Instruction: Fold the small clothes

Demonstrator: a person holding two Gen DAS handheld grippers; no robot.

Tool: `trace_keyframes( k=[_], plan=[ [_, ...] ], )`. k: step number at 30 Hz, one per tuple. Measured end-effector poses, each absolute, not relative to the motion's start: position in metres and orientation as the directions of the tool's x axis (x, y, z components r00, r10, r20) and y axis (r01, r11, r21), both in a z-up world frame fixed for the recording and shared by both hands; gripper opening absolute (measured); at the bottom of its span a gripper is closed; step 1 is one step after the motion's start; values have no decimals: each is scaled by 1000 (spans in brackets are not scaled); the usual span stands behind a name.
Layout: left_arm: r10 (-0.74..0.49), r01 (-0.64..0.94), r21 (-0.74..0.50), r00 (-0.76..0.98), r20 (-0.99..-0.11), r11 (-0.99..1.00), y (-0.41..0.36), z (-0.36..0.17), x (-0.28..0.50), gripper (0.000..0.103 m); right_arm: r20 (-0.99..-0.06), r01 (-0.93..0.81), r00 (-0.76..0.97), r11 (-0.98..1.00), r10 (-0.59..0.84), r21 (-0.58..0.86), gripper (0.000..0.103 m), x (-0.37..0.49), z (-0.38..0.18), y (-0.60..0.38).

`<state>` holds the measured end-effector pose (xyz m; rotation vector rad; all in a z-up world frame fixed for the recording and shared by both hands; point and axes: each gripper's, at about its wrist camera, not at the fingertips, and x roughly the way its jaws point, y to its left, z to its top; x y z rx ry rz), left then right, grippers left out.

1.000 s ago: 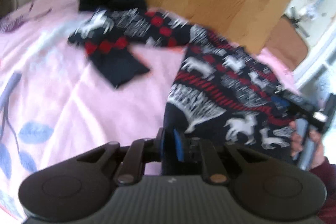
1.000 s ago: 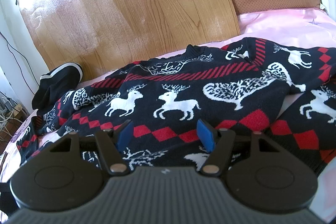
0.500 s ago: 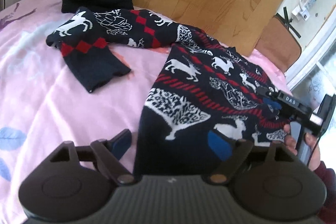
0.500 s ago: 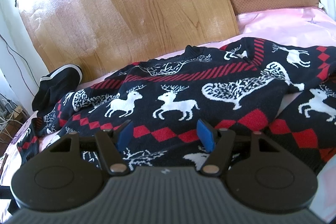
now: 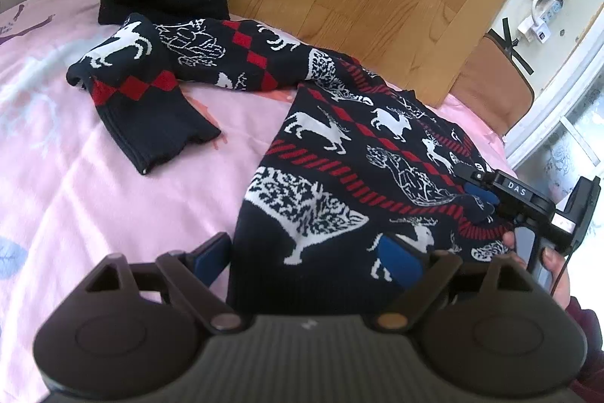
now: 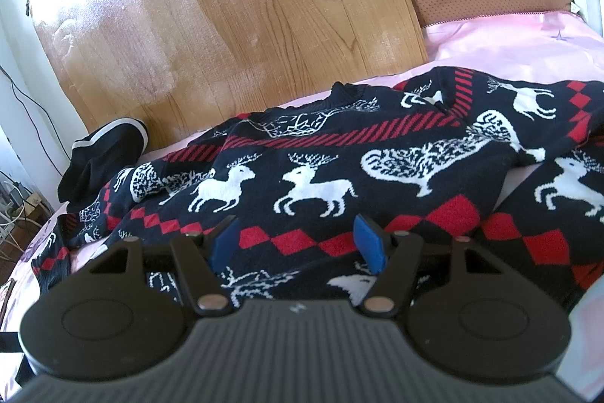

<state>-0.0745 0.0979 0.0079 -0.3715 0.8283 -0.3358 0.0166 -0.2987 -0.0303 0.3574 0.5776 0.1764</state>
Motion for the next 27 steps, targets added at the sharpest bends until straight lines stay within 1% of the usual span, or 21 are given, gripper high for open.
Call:
trace_keyframes(
  k=[27],
  plan=[
    [-420,152,-428,636,-648,891,94,9,-72,87,-502,-61,825,924,260,378,70,16,-30,-298]
  ],
)
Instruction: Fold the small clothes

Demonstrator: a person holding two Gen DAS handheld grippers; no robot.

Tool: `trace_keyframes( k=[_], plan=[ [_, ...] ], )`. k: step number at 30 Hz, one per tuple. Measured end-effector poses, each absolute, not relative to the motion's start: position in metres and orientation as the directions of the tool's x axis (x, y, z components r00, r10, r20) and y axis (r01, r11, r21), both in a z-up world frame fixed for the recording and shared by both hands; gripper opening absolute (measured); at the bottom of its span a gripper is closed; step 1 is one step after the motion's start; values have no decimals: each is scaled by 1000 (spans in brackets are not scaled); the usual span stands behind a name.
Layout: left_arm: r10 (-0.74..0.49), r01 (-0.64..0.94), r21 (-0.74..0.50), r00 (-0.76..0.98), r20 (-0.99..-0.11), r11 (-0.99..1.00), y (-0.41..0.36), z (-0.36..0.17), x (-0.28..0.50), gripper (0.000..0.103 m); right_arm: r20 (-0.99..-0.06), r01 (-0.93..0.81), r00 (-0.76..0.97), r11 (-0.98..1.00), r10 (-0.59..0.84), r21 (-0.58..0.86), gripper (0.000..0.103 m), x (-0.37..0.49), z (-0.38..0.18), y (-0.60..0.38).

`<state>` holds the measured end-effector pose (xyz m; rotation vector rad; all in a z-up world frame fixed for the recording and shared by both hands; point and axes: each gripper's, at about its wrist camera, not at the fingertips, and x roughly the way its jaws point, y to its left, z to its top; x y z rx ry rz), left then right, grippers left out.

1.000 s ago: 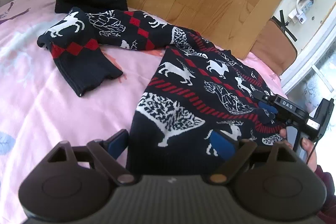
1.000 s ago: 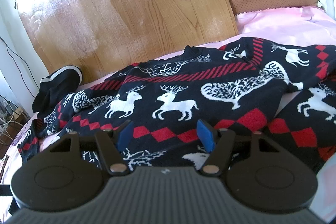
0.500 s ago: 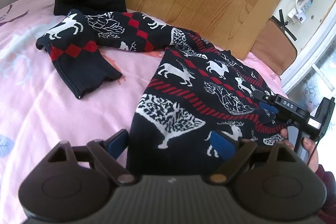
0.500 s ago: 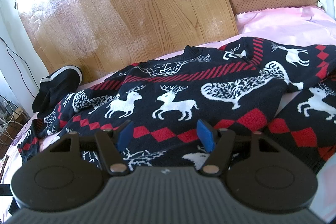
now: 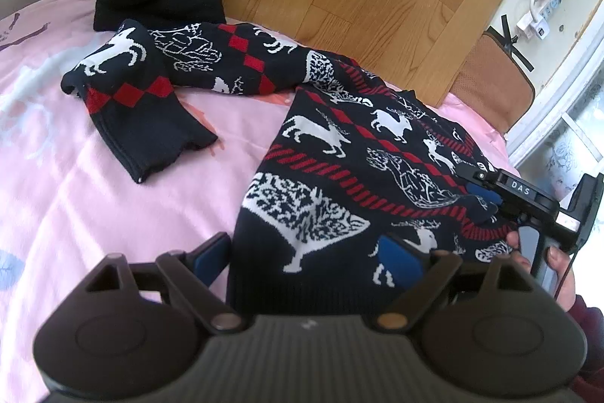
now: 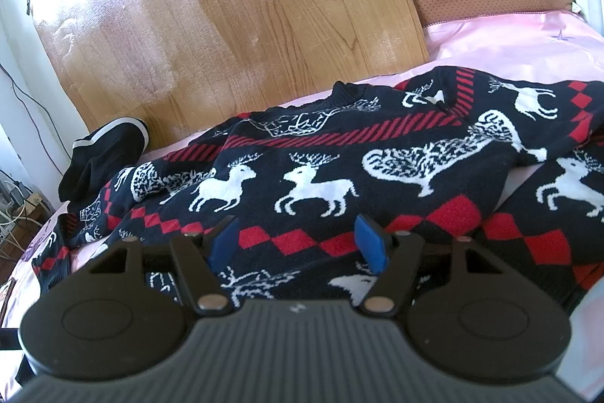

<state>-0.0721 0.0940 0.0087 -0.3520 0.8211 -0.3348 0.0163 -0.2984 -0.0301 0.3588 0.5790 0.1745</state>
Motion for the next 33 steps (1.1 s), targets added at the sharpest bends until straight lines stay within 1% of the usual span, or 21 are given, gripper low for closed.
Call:
trace_keyframes(
  k=[33],
  plan=[
    [-413,166,-408,638,-649,898,91,9,-69,87,-504,-58,824,923,258,379,71,16,-30,-298]
  ],
)
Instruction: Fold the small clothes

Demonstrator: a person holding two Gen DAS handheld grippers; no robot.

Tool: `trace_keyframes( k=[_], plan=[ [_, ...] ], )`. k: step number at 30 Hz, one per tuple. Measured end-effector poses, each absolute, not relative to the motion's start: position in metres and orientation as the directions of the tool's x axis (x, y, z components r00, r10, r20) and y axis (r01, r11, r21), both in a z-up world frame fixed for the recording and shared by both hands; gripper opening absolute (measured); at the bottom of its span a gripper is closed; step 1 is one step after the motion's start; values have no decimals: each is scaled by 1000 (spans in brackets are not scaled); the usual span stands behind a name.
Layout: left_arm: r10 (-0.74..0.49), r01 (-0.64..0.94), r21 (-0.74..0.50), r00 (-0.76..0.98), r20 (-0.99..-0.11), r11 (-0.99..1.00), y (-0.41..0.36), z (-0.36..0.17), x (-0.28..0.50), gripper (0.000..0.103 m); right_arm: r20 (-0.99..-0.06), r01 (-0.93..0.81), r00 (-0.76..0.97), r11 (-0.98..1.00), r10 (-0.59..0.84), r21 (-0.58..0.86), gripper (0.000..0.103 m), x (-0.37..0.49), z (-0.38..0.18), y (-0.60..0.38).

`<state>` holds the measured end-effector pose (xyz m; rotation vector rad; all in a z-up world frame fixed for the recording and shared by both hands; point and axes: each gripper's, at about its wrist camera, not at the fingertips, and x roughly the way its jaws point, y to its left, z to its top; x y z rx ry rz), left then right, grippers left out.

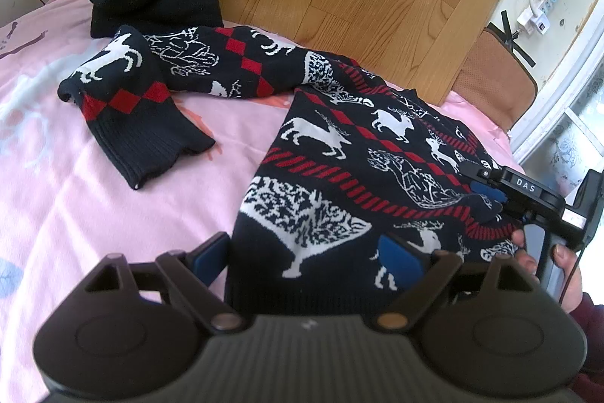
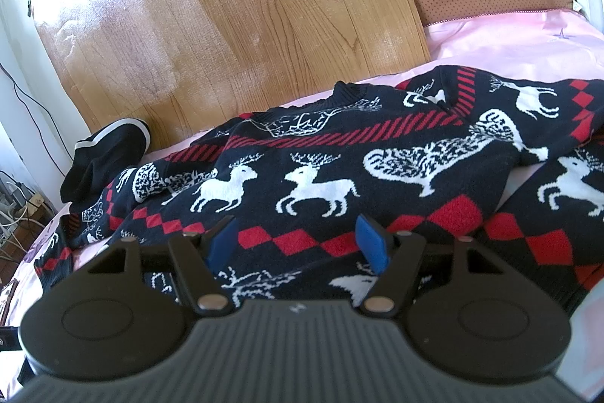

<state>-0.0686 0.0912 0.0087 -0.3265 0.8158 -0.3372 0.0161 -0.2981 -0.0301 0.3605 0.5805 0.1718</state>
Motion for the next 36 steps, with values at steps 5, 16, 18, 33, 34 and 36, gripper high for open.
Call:
trace_keyframes(
  k=[5,16,18,33,34,36],
  plan=[
    [-413,167,-408,638,-650,898,91,8,-68,87,-504,-57,824,924,258,379,71,16,-30,-298],
    [-413,166,-407,638,-650,898,91,9,-69,87,-505,-57,824,923,258,380,71,16,-30,-298],
    [-413,167,-407,638,-650,898,91,9,-69,87,-505,-57,824,923,258,380,71,16,-30,-299],
    [-414,169,-407,640,-647,897,91,8,-68,90,-506,-56,823,923,259,381,71,16,-30,-299],
    [-415,169,-408,640,-647,897,91,8,-68,90,-506,-56,823,923,259,381,71,16,-30,-299],
    [-415,168,-409,640,-647,897,91,8,-68,90,-506,-56,823,923,259,381,71,16,-30,-299]
  ],
)
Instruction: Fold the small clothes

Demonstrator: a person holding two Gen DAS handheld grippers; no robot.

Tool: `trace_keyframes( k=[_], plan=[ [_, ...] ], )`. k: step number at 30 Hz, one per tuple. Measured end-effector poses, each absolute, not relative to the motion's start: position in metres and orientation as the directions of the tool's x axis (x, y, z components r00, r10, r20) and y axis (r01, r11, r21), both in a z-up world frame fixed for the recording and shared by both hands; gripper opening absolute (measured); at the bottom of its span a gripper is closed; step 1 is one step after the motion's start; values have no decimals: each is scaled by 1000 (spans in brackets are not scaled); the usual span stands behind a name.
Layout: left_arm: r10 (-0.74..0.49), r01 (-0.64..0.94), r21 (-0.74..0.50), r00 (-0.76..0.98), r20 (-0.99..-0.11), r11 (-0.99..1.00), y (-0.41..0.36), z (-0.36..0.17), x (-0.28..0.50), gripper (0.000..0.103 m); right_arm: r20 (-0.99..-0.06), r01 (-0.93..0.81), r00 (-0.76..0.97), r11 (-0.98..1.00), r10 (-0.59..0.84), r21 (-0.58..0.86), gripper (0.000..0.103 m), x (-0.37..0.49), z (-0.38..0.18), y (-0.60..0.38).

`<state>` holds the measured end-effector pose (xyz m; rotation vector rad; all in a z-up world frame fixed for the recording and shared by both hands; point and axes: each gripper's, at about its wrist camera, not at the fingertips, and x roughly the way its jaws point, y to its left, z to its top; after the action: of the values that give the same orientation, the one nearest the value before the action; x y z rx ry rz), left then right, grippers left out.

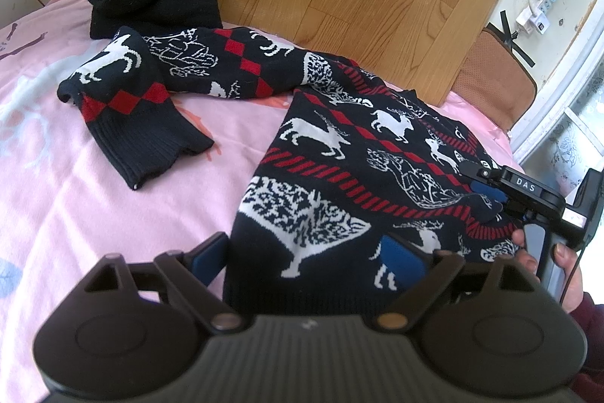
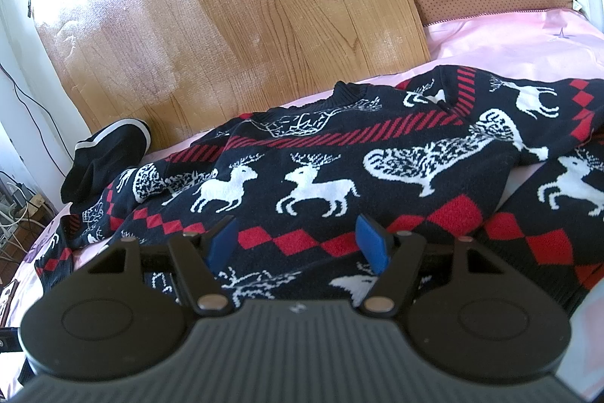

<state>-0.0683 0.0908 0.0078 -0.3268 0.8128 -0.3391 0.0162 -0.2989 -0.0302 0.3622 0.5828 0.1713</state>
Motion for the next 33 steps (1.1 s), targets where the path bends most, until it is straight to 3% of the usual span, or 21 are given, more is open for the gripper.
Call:
trace_keyframes(
  k=[8,14,18,20,27,28,29,30,31,33],
  plan=[
    [-416,167,-411,638,-648,896,92,8,-69,90,-505,-51,824,921,257,386,71,15,-29,-301],
    [-425,184,-407,627,-653,895,93,8,-69,89,-435,-24,860,874,266,486,77,-27,-12,-333],
    [-437,199,-406,608,-663,892,91,10,-70,87,-502,51,844,901,191,430,78,-67,-7,-358],
    [-447,205,-412,597,-666,888,92,11,-72,83,-542,76,820,902,186,425,79,-87,-10,-365],
    [-440,210,-398,588,-678,893,92,11,-78,50,-569,-5,789,928,233,374,82,-128,-24,-329],
    [-438,205,-398,588,-680,894,93,11,-78,41,-565,-29,794,943,224,332,74,-128,-25,-316],
    [-435,200,-398,586,-683,895,93,11,-77,36,-567,-52,798,961,205,273,42,-127,-27,-302],
    [-431,194,-397,582,-689,897,93,10,-76,23,-575,-79,797,975,186,206,26,-125,-28,-288],
    [-431,192,-397,573,-697,897,93,10,-75,13,-584,-99,794,984,169,151,16,-122,-28,-277],
    [-447,201,-408,555,-702,891,92,10,-76,13,-594,-101,786,983,173,152,12,-117,-21,-276]
  ],
)
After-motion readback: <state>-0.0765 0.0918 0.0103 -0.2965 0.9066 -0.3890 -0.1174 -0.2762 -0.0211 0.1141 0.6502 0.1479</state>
